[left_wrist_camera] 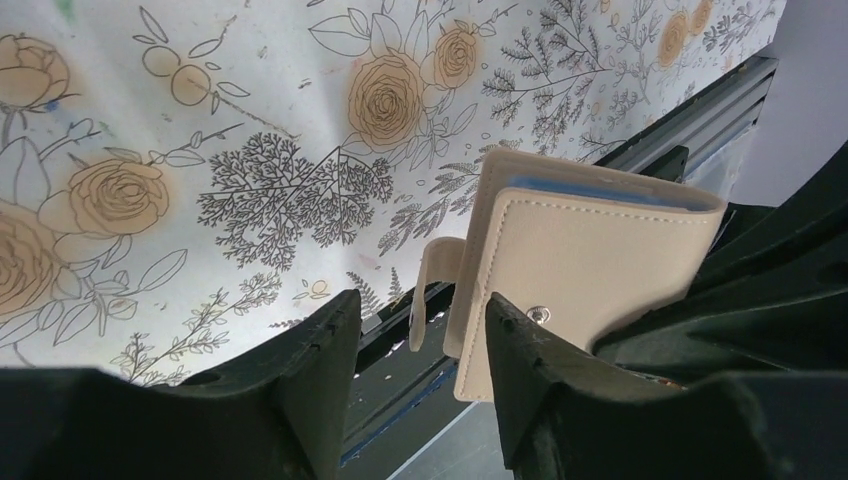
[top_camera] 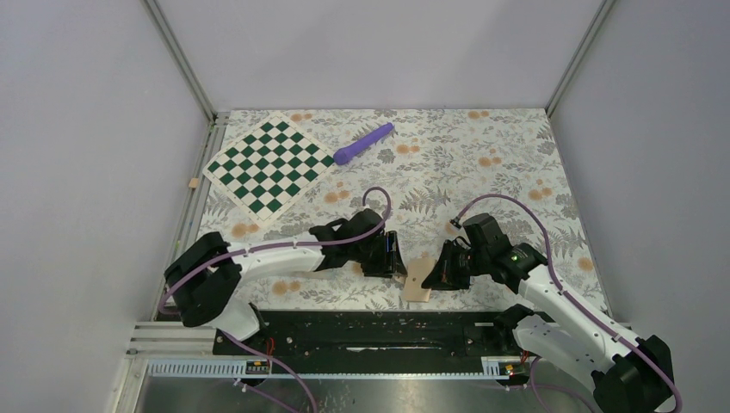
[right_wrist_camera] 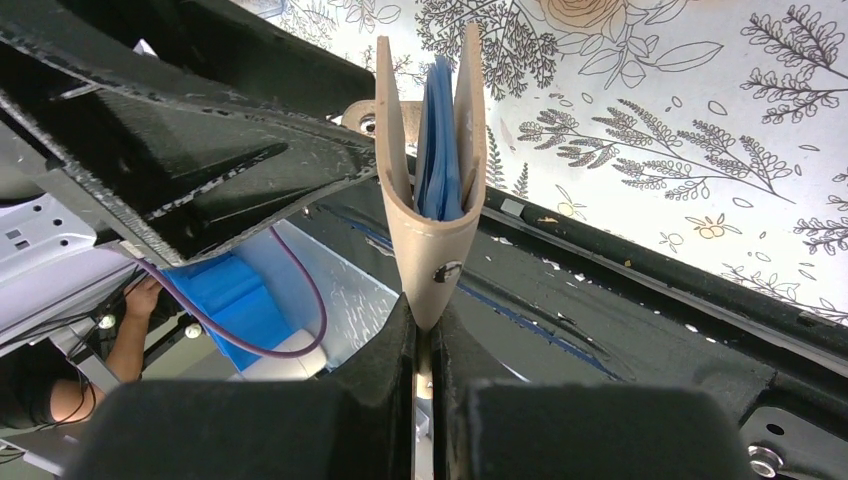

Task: Put the credit cards into the card holder
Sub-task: Open the card holder at the center of the board, then pick up the card holder from the center of the board.

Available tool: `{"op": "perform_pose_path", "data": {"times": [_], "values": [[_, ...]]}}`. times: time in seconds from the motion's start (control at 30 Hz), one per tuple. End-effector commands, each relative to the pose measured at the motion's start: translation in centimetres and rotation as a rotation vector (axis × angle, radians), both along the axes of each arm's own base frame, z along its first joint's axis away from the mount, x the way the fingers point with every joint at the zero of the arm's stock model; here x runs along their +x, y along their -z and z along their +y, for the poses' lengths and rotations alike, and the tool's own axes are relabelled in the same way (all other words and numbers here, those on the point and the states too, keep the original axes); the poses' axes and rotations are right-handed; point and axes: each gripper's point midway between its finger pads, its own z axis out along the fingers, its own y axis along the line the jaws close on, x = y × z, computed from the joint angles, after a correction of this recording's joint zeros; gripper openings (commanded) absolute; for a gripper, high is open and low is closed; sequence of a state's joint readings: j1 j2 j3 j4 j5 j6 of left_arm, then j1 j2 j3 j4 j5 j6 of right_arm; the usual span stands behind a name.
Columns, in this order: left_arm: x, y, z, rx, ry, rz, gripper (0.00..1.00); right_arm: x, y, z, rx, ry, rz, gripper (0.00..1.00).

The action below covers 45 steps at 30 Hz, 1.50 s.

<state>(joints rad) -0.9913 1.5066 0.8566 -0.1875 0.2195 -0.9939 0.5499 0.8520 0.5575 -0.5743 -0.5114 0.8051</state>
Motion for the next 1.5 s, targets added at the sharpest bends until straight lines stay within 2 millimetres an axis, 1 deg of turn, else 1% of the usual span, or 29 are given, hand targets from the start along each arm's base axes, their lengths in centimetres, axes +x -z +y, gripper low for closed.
{"op": "perform_pose_path", "data": {"times": [0.0,0.07,0.17,0.23,0.33,0.4,0.47,0.5,0.53,0.6,0.63,0.7,0.73,0.8,0.87,0.9,0.93,0.97,1.0,1.07,1.13,1.23,1.3,1.37,1.47], "values": [[-0.2,-0.1,-1.4,-0.065,0.047,-0.001,0.48,-0.3,-1.3,0.5,0.040,-0.033,-0.019,0.00],[-0.4,0.3,-1.9,-0.079,0.069,0.011,0.46,-0.3,-1.3,0.5,0.041,-0.036,-0.017,0.00],[-0.6,0.8,-2.5,-0.084,0.098,0.033,0.36,-0.3,-1.4,0.6,0.044,-0.035,-0.017,0.00],[-0.7,1.2,-2.5,-0.076,0.103,0.041,0.32,-0.3,-1.5,0.6,0.046,-0.035,-0.021,0.00],[-0.9,1.5,-2.1,-0.066,0.102,0.043,0.30,-0.2,-1.5,0.6,0.048,-0.032,-0.021,0.00],[-1.0,1.4,-1.9,-0.066,0.100,0.039,0.20,-0.1,-1.5,0.7,0.053,-0.030,-0.021,0.00],[-1.0,1.5,-1.7,-0.057,0.095,0.035,0.14,0.0,-1.5,0.9,0.058,-0.031,-0.019,0.00],[-0.8,1.4,-1.6,-0.051,0.091,0.028,0.09,0.0,-1.5,0.9,0.057,-0.033,-0.018,0.00],[-0.8,1.3,-1.4,-0.042,0.091,0.021,0.00,0.0,-1.4,0.9,0.055,-0.036,-0.020,0.00],[-0.5,0.9,-1.0,-0.011,0.095,-0.006,0.00,0.0,-1.3,0.8,0.050,-0.041,-0.024,0.01],[-0.2,0.6,-0.6,0.016,0.096,-0.030,0.00,0.1,-1.4,0.8,0.050,-0.044,-0.033,0.03],[0.6,-0.6,0.4,0.067,0.092,-0.089,0.00,0.1,-1.6,0.7,0.050,-0.057,-0.058,0.14],[1.0,-1.6,0.9,0.085,0.091,-0.132,0.00,0.3,-1.8,0.6,0.042,-0.063,-0.078,0.26],[1.9,-3.6,2.3,0.133,0.088,-0.221,0.00,0.7,-2.2,0.2,0.014,-0.072,-0.125,0.47],[2.6,-5.8,3.7,0.168,0.103,-0.310,0.00,1.2,-3.1,-0.3,-0.019,-0.088,-0.188,0.69],[2.8,-7.4,4.0,0.165,0.112,-0.353,0.00,1.6,-3.7,-0.7,-0.044,-0.090,-0.229,0.82],[2.7,-8.9,4.5,0.155,0.130,-0.391,0.00,1.9,-4.2,-1.1,-0.063,-0.098,-0.267,0.90],[2.6,-9.9,4.8,0.152,0.151,-0.421,0.00,2.3,-5.0,-1.4,-0.081,-0.108,-0.315,0.95],[2.6,-11.1,5.0,0.140,0.168,-0.457,0.00,2.7,-5.7,-1.8,-0.101,-0.112,-0.362,0.99],[1.8,-13.9,5.4,0.081,0.228,-0.526,0.00,3.4,-7.5,-2.1,-0.117,-0.138,-0.468,0.99],[1.4,-15.7,5.8,0.052,0.252,-0.570,0.00,4.1,-9.2,-2.3,-0.118,-0.174,-0.584,0.99],[0.8,-17.7,6.6,0.044,0.316,-0.637,0.00,4.7,-11.6,-1.9,-0.080,-0.210,-0.737,0.99],[0.2,-18.7,7.0,0.036,0.368,-0.666,0.00,4.6,-13.0,-1.3,-0.032,-0.246,-0.822,0.99],[-0.8,-20.0,7.2,-0.002,0.426,-0.689,0.00,4.5,-14.2,-0.7,0.013,-0.289,-0.888,1.00],[-3.0,-21.8,6.9,-0.106,0.551,-0.721,0.00,3.4,-15.4,0.8,0.112,-0.395,-0.938,0.99]]}}
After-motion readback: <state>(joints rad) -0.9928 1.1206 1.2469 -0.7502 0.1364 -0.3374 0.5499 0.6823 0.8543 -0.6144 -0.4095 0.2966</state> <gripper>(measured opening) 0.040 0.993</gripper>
